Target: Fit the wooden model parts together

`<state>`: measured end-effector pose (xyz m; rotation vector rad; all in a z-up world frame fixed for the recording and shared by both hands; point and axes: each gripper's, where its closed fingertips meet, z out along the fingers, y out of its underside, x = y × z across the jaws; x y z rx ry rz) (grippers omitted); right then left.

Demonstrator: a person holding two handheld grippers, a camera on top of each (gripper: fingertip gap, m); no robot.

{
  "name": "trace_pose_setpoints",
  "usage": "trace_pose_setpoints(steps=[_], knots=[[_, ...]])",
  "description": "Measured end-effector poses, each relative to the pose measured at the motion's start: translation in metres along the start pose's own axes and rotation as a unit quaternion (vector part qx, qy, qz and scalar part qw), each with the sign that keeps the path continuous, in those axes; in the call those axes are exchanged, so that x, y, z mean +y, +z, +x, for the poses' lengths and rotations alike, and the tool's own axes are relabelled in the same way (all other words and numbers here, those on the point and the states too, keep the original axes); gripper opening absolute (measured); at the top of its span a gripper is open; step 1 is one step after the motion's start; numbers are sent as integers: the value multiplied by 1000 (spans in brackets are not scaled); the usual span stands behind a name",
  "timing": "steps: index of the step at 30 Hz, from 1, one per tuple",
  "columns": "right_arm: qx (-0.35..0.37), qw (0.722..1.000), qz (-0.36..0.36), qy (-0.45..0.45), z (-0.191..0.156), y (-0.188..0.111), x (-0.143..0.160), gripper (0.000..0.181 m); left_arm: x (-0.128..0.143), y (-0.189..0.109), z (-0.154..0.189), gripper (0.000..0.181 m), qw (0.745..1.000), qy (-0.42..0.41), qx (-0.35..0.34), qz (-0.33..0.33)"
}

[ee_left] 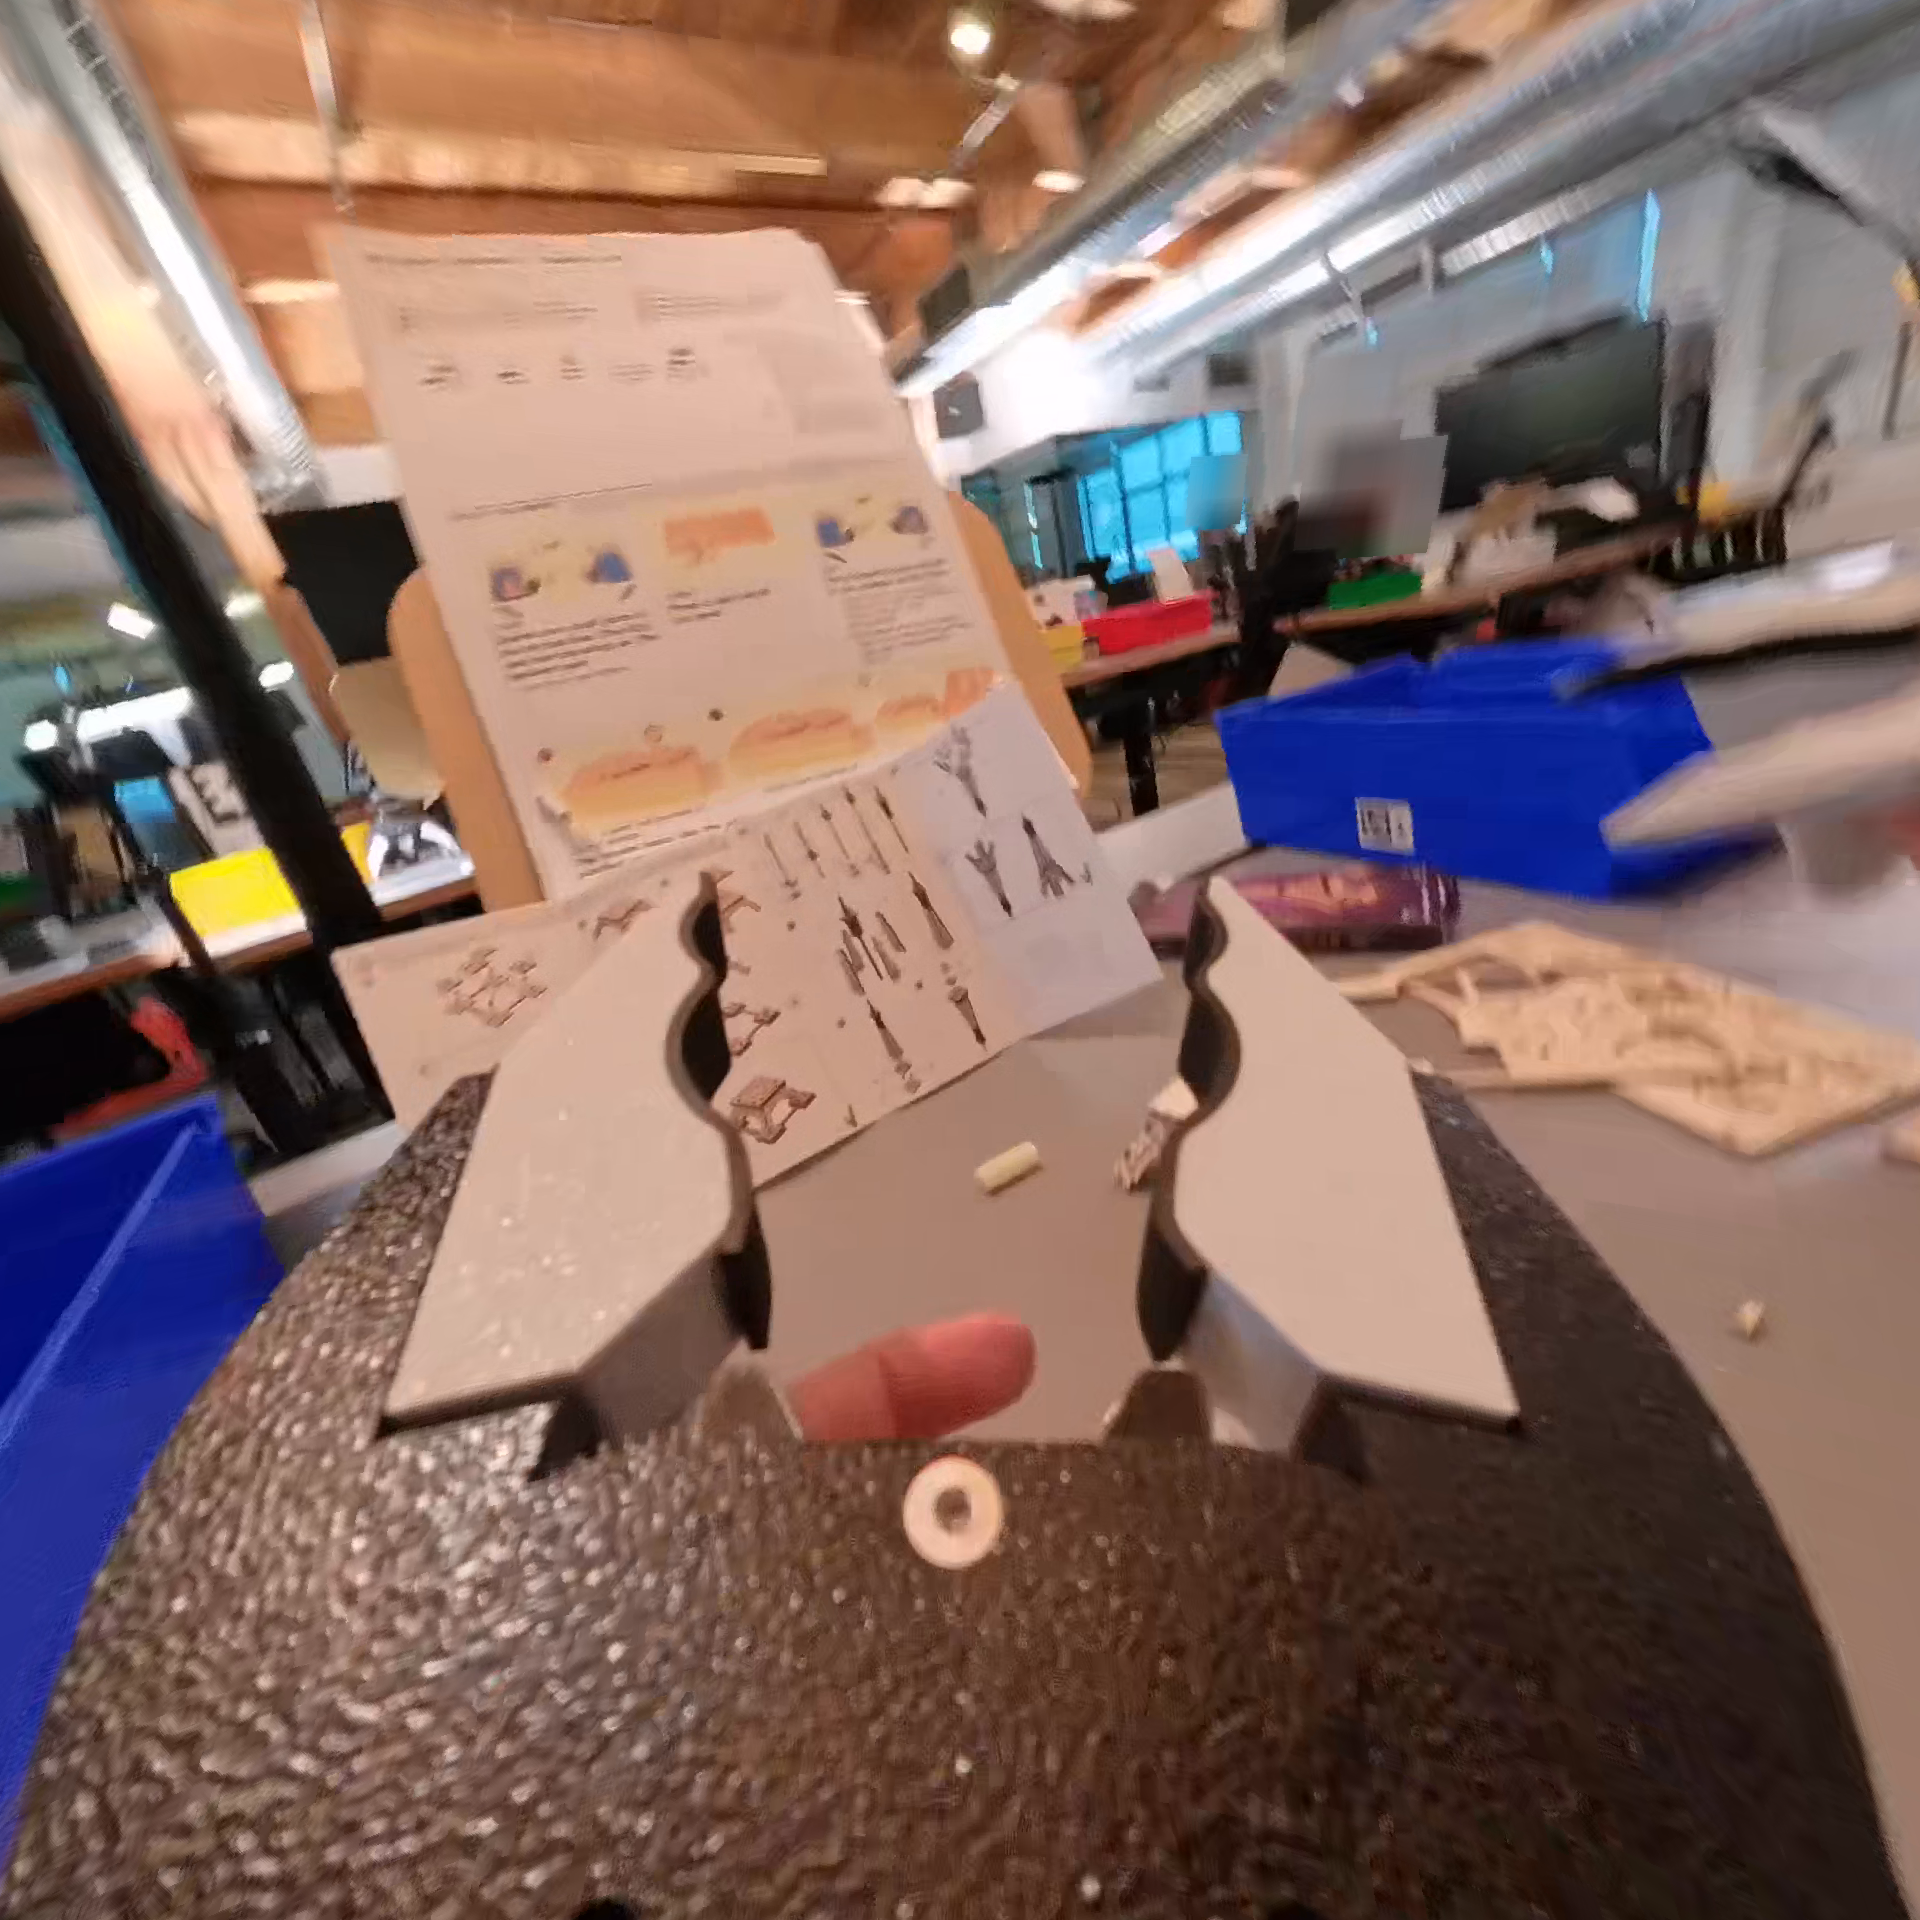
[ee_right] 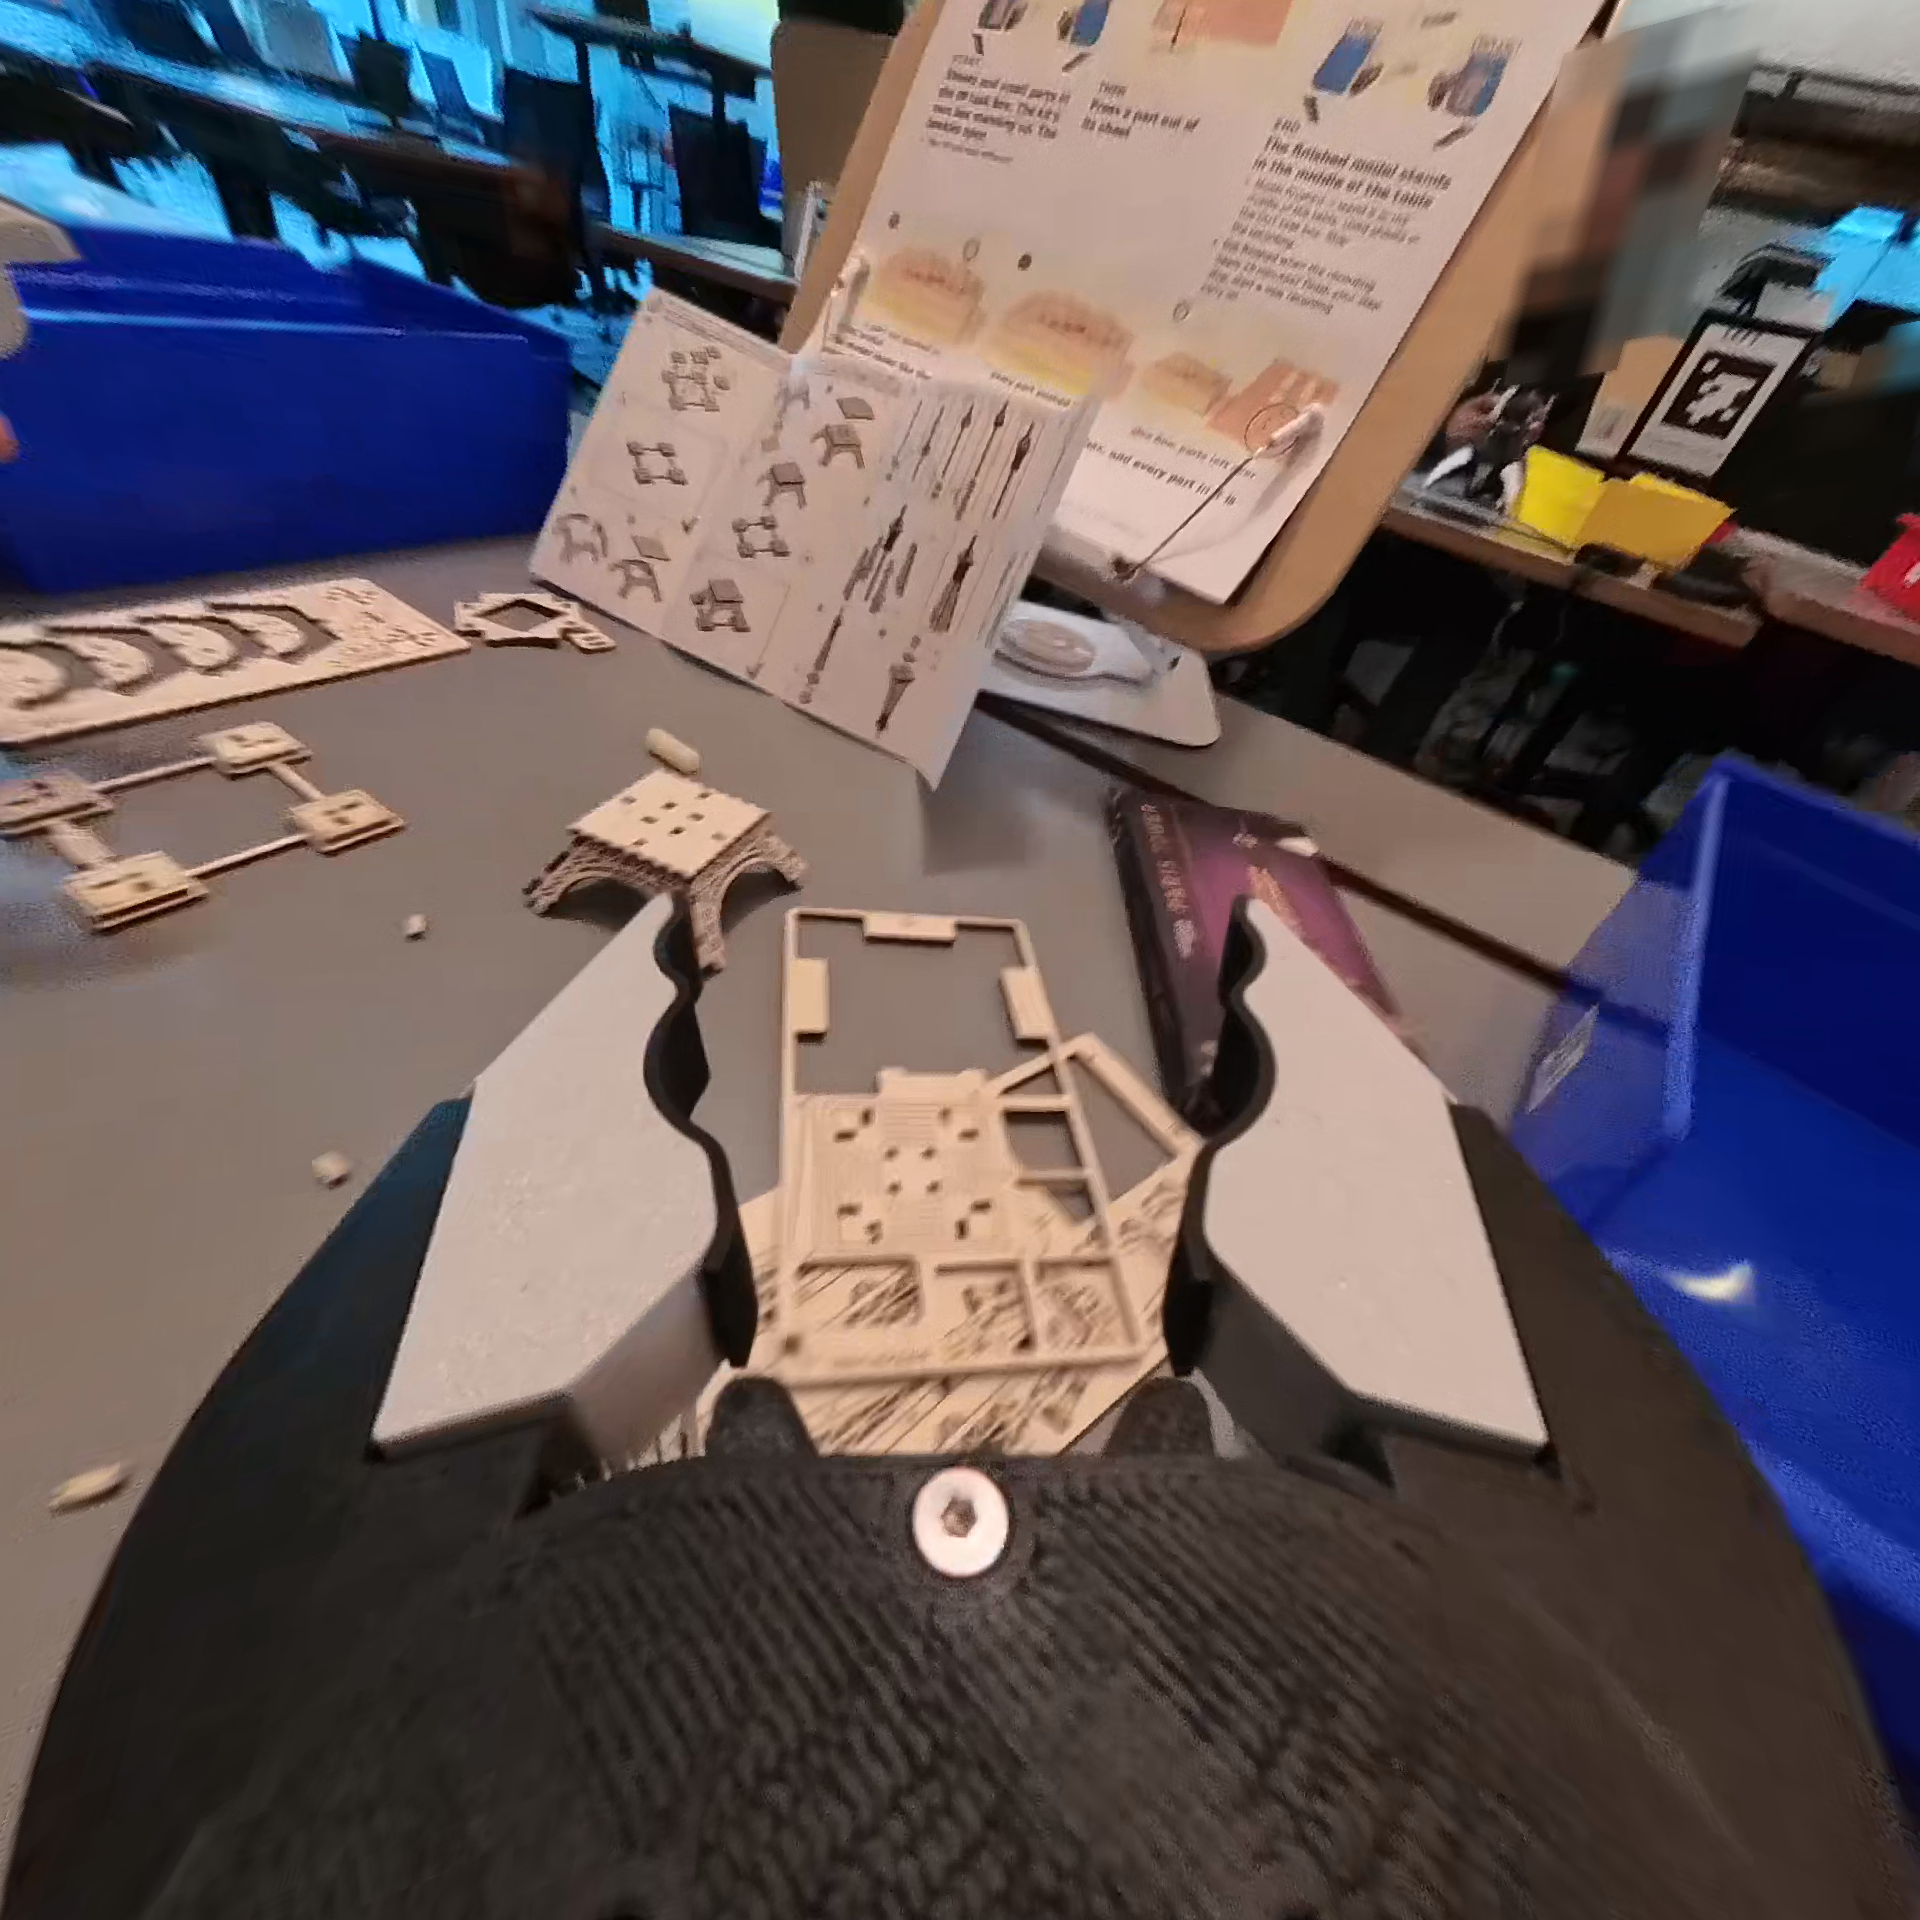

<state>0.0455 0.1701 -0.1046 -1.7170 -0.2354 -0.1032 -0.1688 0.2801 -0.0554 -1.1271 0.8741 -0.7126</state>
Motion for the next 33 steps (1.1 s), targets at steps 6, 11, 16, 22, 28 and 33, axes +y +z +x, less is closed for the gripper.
trace_pose_setpoints(steps=[6, 11, 16, 22, 28, 33], knots=[[25, 998, 42, -47, 27, 34, -23, 103, 13, -2, -11, 87, 973, 173, -118, -99], [66, 986, 78, -129, 18, 19, -19, 88, 49, -10, -42, 96, 948, 154, -186, -209], [70, 989, 37, -127, 21, 22, -6, 94, 57, -16, -59, 105, 941, 121, -218, -227], [89, 987, 34, -131, 27, 18, -8, 89, 58, -15, -56, 103, 937, 141, -219, -234], [67, 990, 39, -120, 23, 17, -9, 86, 56, -11, -48, 95, 940, 150, -206, -228], [27, 995, 29, -93, 16, 19, -5, 84, 53, -7, -38, 89, 942, 171, -191, -219]])
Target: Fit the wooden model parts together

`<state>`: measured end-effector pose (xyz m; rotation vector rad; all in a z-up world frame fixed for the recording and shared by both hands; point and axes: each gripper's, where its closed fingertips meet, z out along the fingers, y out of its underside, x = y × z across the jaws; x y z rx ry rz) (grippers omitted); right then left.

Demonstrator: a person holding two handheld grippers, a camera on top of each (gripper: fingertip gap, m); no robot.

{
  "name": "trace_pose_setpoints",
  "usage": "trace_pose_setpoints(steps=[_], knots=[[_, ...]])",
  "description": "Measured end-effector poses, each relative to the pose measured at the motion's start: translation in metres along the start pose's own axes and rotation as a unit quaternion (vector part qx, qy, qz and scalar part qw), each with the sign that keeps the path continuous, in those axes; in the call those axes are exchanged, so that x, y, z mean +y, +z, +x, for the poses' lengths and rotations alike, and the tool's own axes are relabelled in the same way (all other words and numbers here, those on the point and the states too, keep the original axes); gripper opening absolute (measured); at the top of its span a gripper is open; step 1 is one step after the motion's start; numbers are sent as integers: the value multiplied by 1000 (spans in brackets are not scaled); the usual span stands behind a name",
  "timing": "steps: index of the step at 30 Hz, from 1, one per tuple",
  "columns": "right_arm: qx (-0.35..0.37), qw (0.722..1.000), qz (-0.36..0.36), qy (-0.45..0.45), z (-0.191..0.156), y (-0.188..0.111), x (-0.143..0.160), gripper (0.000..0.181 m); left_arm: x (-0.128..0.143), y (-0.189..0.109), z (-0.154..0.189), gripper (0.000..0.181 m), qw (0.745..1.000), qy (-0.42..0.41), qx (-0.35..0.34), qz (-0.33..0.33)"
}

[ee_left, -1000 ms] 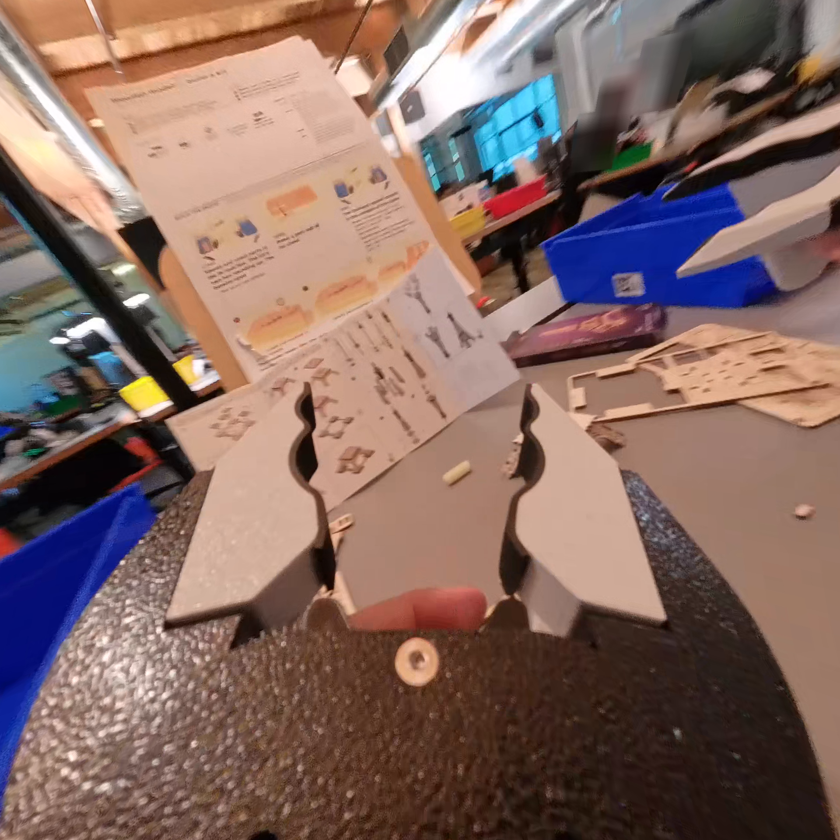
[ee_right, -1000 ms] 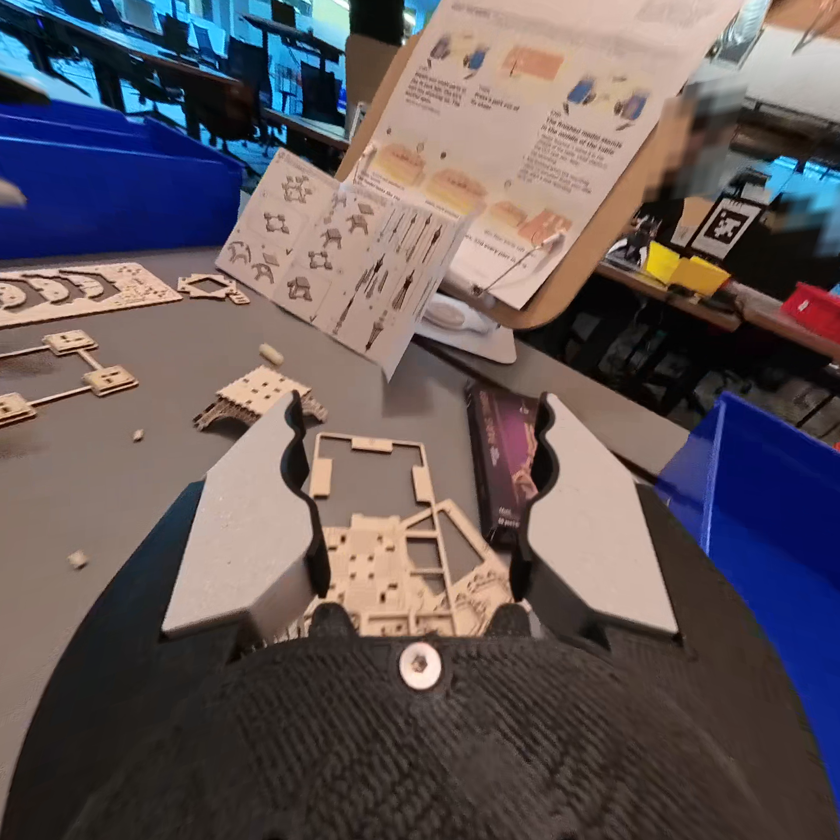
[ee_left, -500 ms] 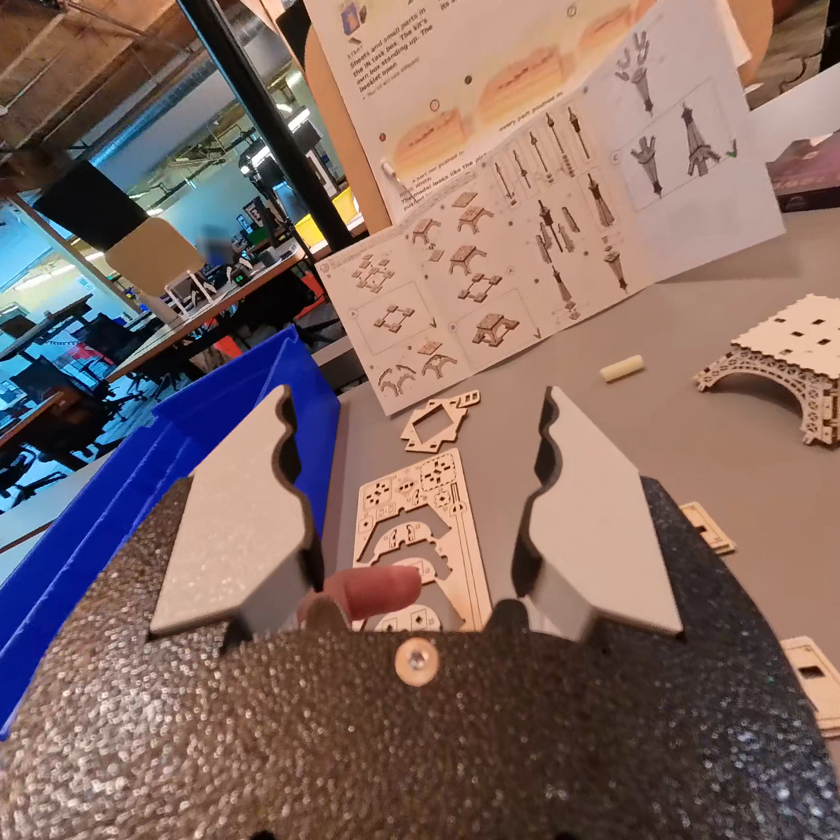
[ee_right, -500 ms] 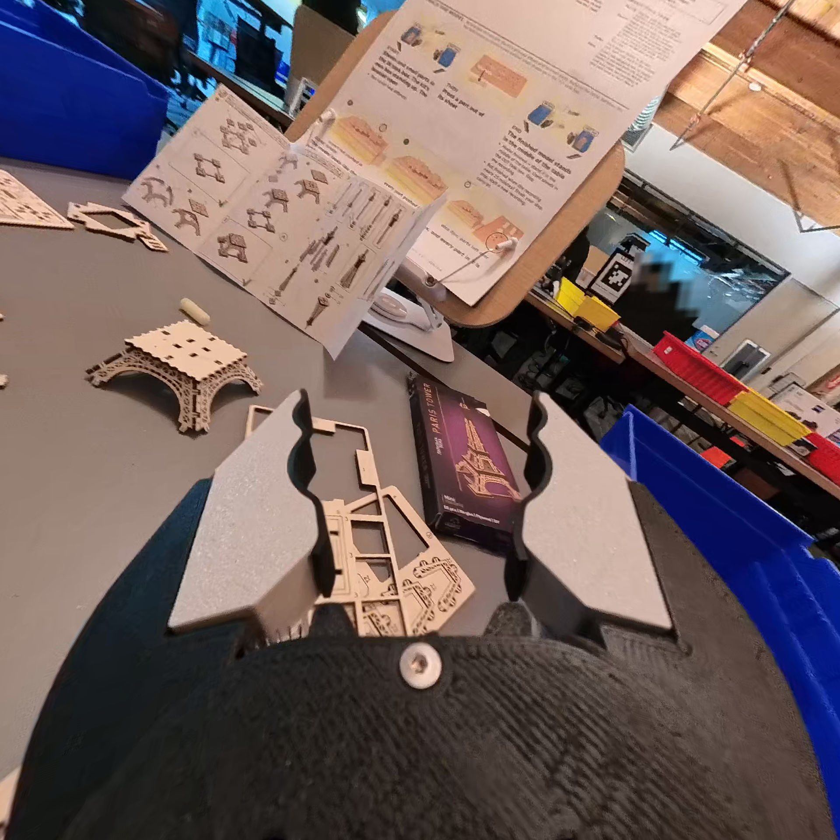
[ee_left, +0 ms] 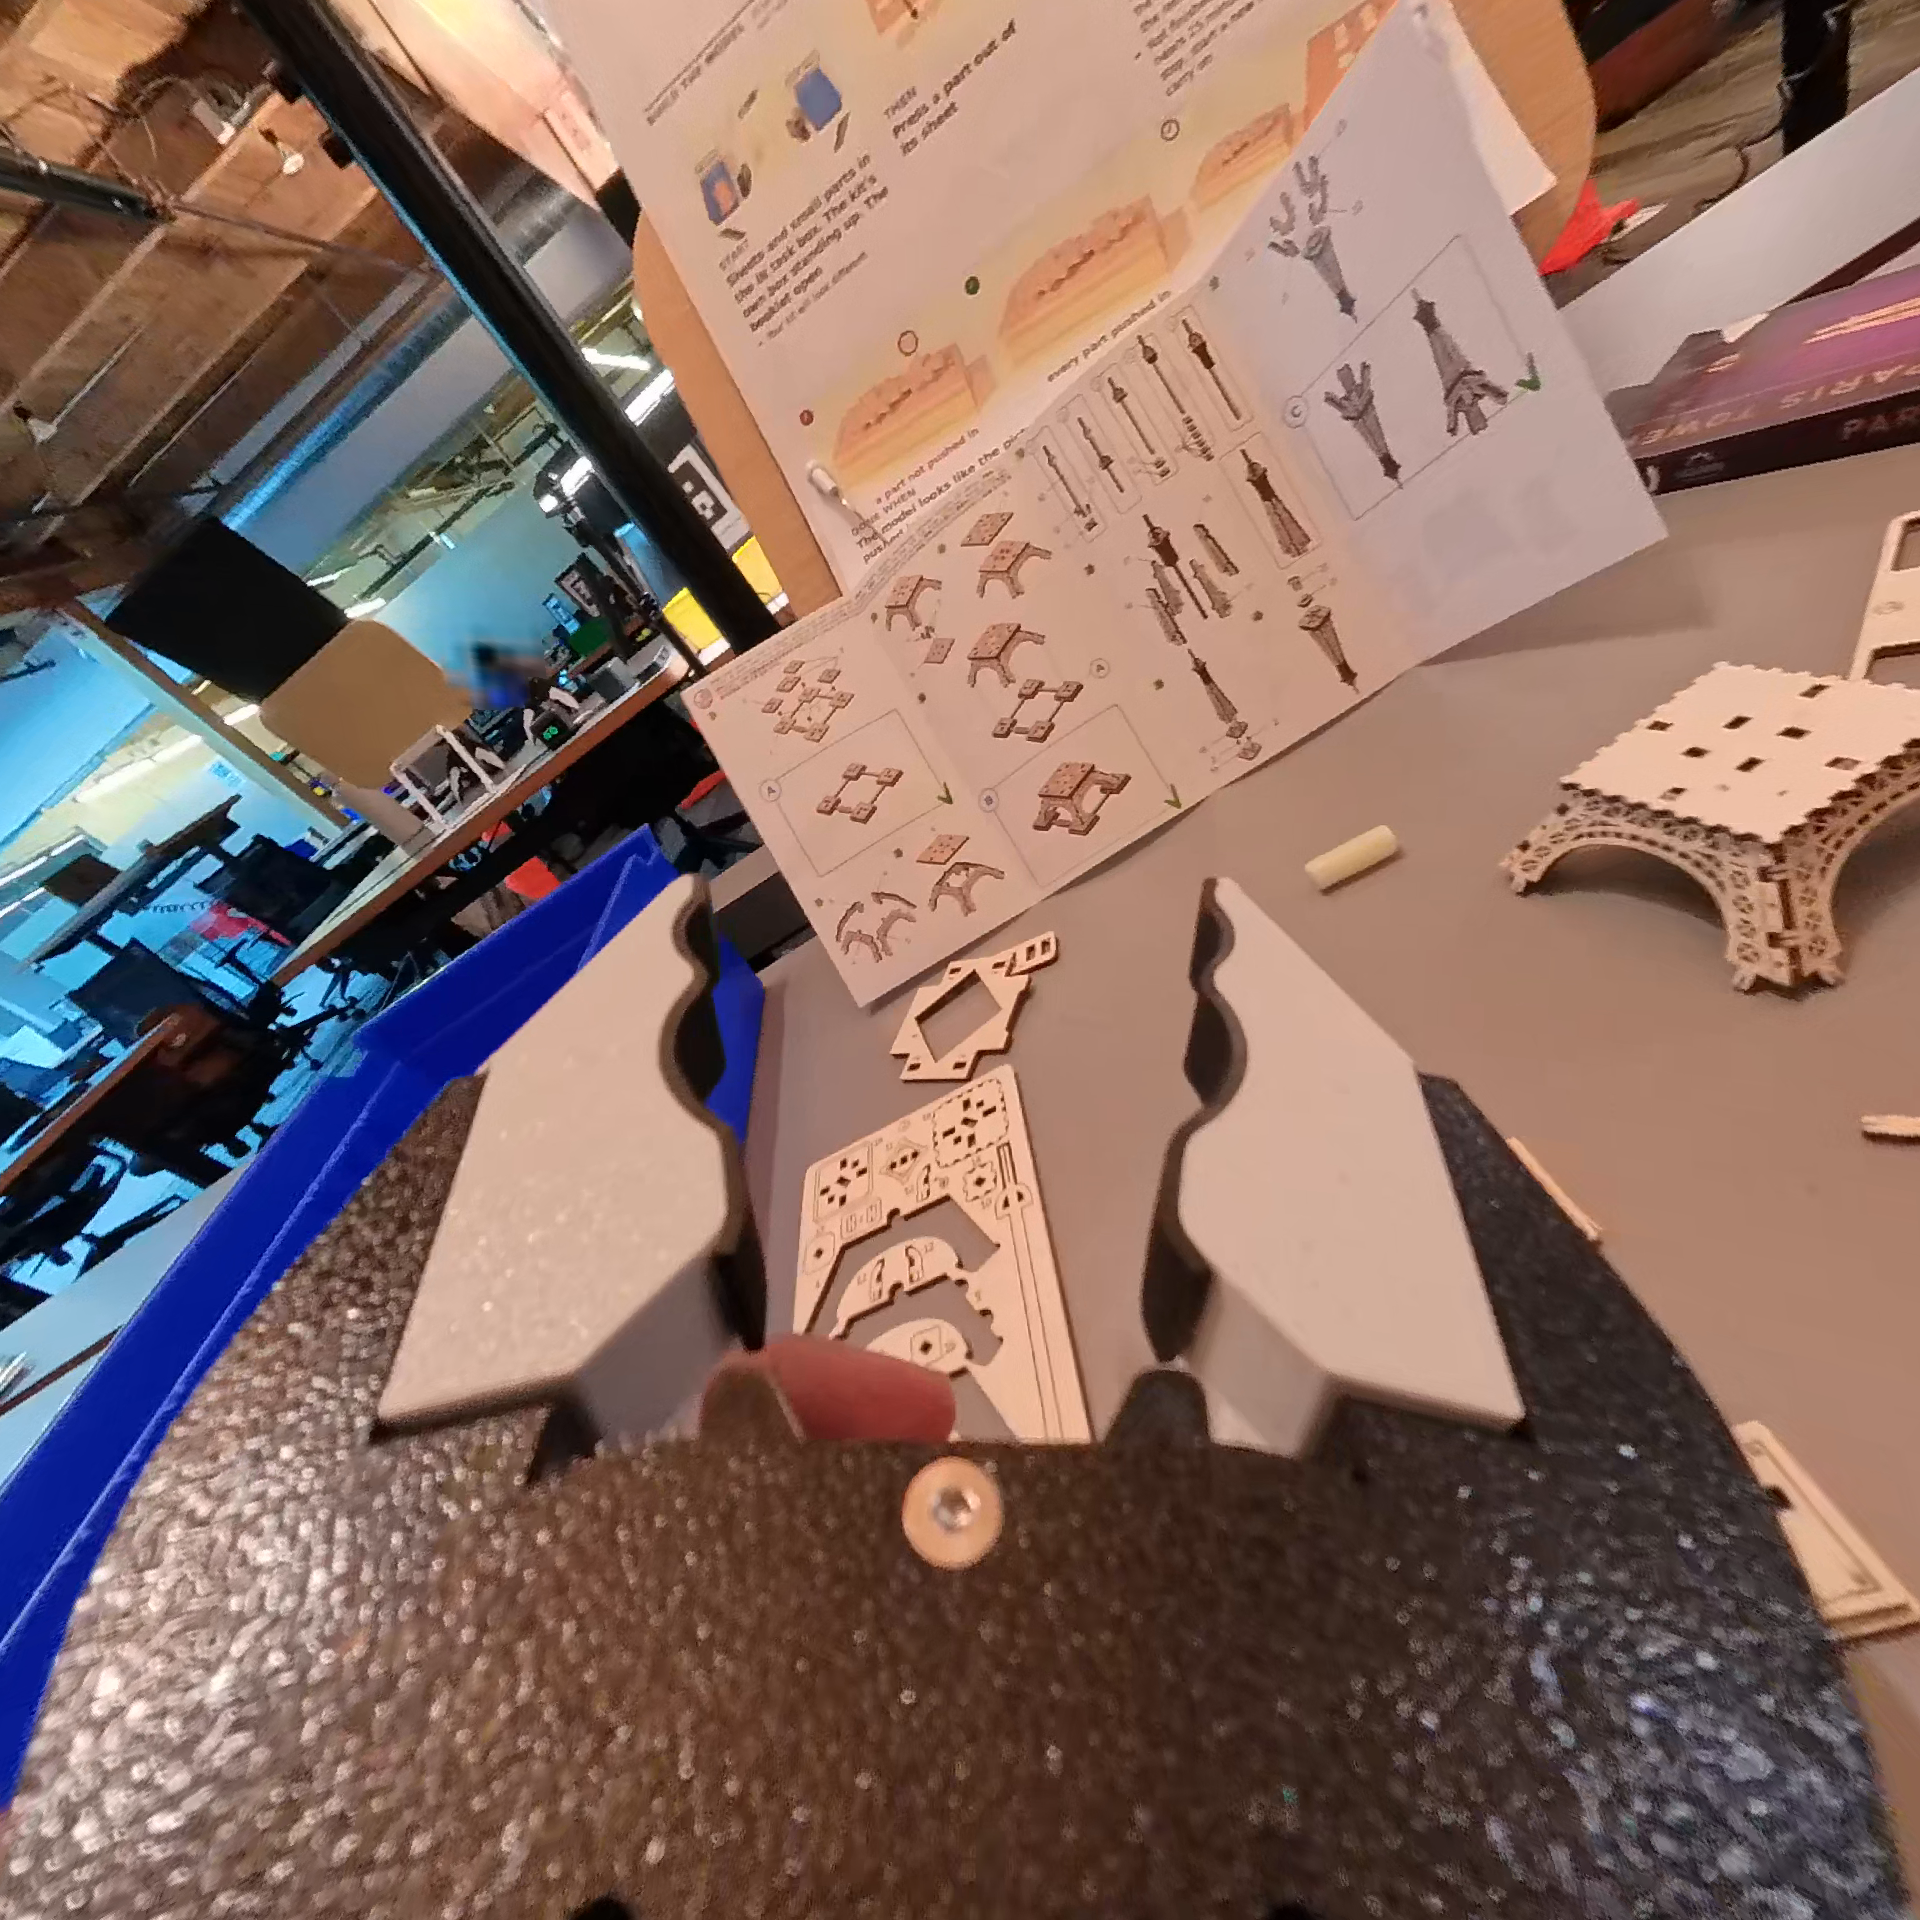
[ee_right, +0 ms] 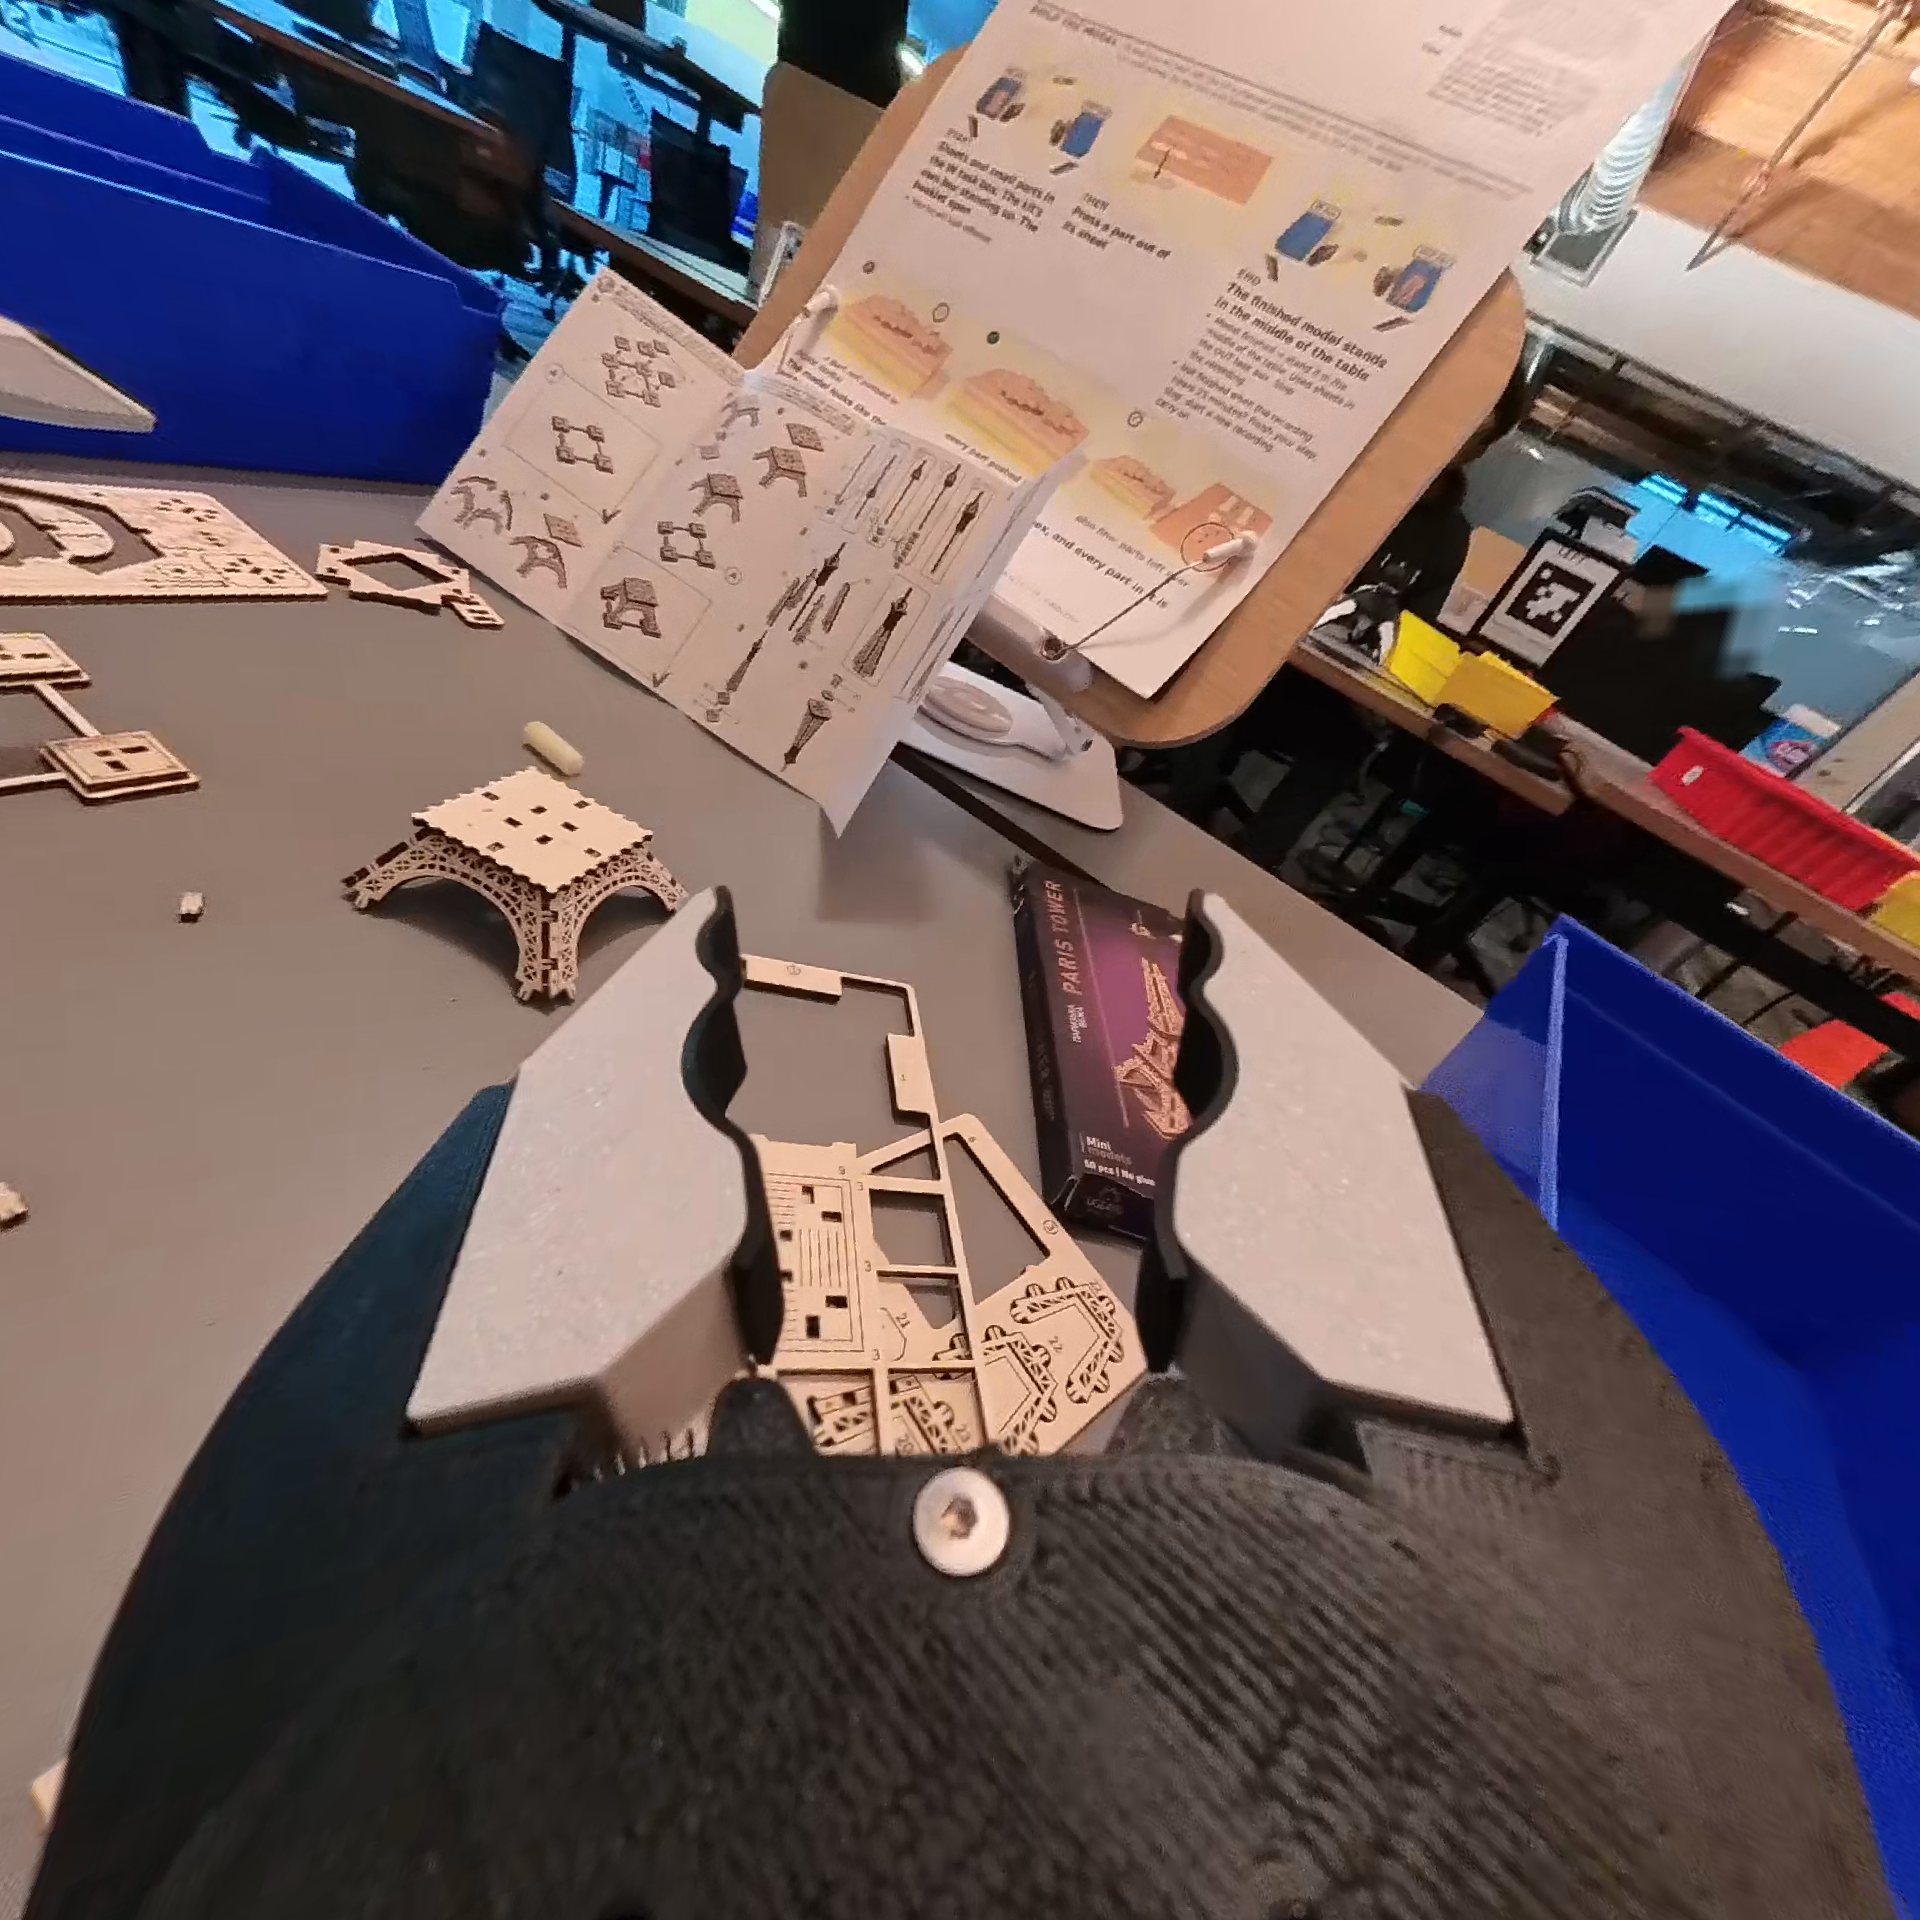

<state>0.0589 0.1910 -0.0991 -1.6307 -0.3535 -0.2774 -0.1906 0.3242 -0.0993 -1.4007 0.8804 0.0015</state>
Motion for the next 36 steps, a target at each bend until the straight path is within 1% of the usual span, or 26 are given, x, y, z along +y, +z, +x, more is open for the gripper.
trace_pose_setpoints(steps=[4, 6, 10, 11, 12, 15, 17, 19, 21, 24, 27, 30, 31, 32, 34, 36], knots=[[-15, 1000, -2, -4, -4, -2, -2, 79, -5, -1, 15, 82, 1000, 11, 25, 13], [-48, 999, -13, 2, -10, -5, 0, 80, -9, -2, 22, 79, 999, 20, 33, 23], [-120, 993, -6, 11, -26, -15, -2, 74, -19, -6, 34, 72, 996, 44, 44, 57], [-153, 988, -8, 12, -35, -19, -1, 72, -21, -7, 35, 71, 996, 52, 43, 63], [-171, 985, -8, 17, -41, -23, -1, 72, -22, -7, 36, 71, 995, 59, 41, 68], [-201, 979, -15, 27, -52, -41, 5, 67, -26, -11, 39, 69, 992, 82, 40, 85], [-223, 973, -51, 30, -64, -57, 16, 63, -30, -15, 43, 64, 990, 90, 45, 99], [-253, 963, -98, 7, -79, -79, 33, 58, -35, -19, 49, 58, 988, 92, 55, 115], [-250, 958, -137, -2, -84, -95, 46, 57, -39, -20, 56, 54, 986, 97, 61, 122], [-281, 946, -161, -4, -92, -115, 54, 51, -43, -19, 66, 53, 985, 98, 68, 122], [-268, 947, -175, 3, -81, -114, 63, 50, -50, -21, 86, 53, 981, 119, 95, 123], [-256, 953, -159, 30, -77, -108, 63, 44, -57, -30, 107, 53, 975, 140, 130, 115], [-260, 953, -153, 33, -79, -107, 64, 44, -60, -33, 110, 53, 977, 126, 134, 108], [-266, 951, -153, 33, -81, -106, 66, 44, -65, -38, 116, 58, 978, 101, 148, 105], [-285, 943, -170, 27, -86, -105, 71, 48, -78, -52, 128, 72, 975, 40, 187, 114], [-286, 941, -180, 7, -85, -101, 70, 49, -89, -64, 136, 83, 970, -16, 213, 118]])
